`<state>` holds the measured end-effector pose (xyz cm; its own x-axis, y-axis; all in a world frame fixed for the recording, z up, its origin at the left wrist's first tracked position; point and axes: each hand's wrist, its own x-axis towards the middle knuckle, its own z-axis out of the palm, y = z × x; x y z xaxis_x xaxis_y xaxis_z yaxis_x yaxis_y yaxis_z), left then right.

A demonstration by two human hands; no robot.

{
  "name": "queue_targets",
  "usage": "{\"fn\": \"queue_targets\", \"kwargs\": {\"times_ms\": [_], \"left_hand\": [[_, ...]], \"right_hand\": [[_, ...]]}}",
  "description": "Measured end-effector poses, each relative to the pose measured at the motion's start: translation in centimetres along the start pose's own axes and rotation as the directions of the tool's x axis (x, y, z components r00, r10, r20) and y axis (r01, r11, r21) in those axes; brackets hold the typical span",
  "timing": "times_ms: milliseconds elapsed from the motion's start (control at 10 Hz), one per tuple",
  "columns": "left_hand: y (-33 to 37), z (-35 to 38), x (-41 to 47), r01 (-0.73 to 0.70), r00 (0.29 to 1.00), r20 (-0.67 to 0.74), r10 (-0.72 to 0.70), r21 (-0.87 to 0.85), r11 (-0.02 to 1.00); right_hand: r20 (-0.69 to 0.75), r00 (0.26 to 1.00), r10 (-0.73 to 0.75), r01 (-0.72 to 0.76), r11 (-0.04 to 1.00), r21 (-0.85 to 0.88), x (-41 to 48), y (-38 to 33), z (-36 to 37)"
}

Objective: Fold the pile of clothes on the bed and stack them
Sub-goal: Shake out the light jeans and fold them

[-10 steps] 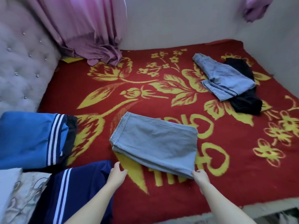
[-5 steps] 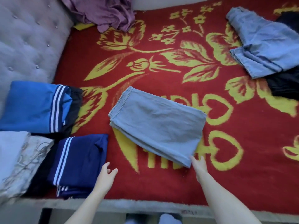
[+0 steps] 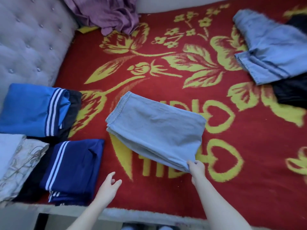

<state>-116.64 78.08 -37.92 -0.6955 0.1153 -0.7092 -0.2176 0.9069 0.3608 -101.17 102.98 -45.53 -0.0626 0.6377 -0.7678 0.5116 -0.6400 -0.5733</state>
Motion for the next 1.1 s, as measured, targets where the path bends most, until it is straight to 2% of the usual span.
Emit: {"fn": "queue_targets", "kwargs": {"times_ms": [100, 200, 300, 400, 500, 600, 700, 800, 900, 1000, 1100], "left_hand": [[2.0, 0.4, -0.5, -0.057, 0.998, 0.04, 0.056, 0.022, 0.998], [3.6, 1.0, -0.2, -0.101, 0.994, 0.055, 0.099, 0.035, 0.994], [4.8, 1.6, -0.3, -0.123, 0.987, 0.108, 0.118, 0.036, 0.992], [4.9, 2.1, -0.4, -0.118, 0.984, 0.14, 0.114, 0.022, 0.993], [4.0, 2.3, -0.3, -0.135, 0.978, 0.165, 0.129, 0.03, 0.99], [3.5, 2.1, -0.3, -0.143, 0.976, 0.166, 0.139, 0.013, 0.99], [3.6, 1.8, -0.7, -0.137, 0.975, 0.163, 0.154, -0.106, 0.985], [4.5, 1.2, -0.9, -0.02, 0.969, 0.214, 0.119, -0.416, 0.909], [5.5, 1.1, -0.9, 0.1, 0.949, 0.297, 0.111, -0.613, 0.784], [5.7, 2.1, -0.5, 0.147, 0.937, 0.345, 0.052, -0.526, 0.837], [4.8, 3.9, -0.4, 0.128, 0.945, 0.328, 0.001, -0.372, 0.919]], "right_hand": [[-0.077, 0.995, -0.063, 0.065, 0.998, 0.024, -1.0, 0.3, -2.8], [-0.227, 0.972, -0.056, 0.066, 0.997, 0.038, -1.6, 1.9, -8.2], [-0.375, 0.927, 0.023, -0.001, 0.998, 0.058, -2.0, 3.8, -13.7], [-0.484, 0.875, 0.018, -0.006, 1.0, 0.027, -2.0, 4.6, -17.0], [-0.489, 0.868, -0.081, 0.048, 0.996, -0.081, -4.9, 0.9, -15.3], [-0.417, 0.832, -0.366, 0.275, 0.924, -0.264, -6.7, -2.0, -11.5], [-0.226, 0.753, -0.618, 0.529, 0.773, -0.35, -9.8, -3.9, -5.4], [0.125, 0.652, -0.748, 0.693, 0.522, -0.497, -12.4, -3.8, 0.6], [0.557, 0.72, -0.414, 0.693, 0.47, -0.546, -13.8, -2.6, 4.8], [0.614, 0.738, -0.279, 0.638, 0.585, -0.501, -13.1, 0.4, 5.5], [0.533, 0.812, -0.238, 0.56, 0.576, -0.595, -12.0, 3.0, 3.2]]}}
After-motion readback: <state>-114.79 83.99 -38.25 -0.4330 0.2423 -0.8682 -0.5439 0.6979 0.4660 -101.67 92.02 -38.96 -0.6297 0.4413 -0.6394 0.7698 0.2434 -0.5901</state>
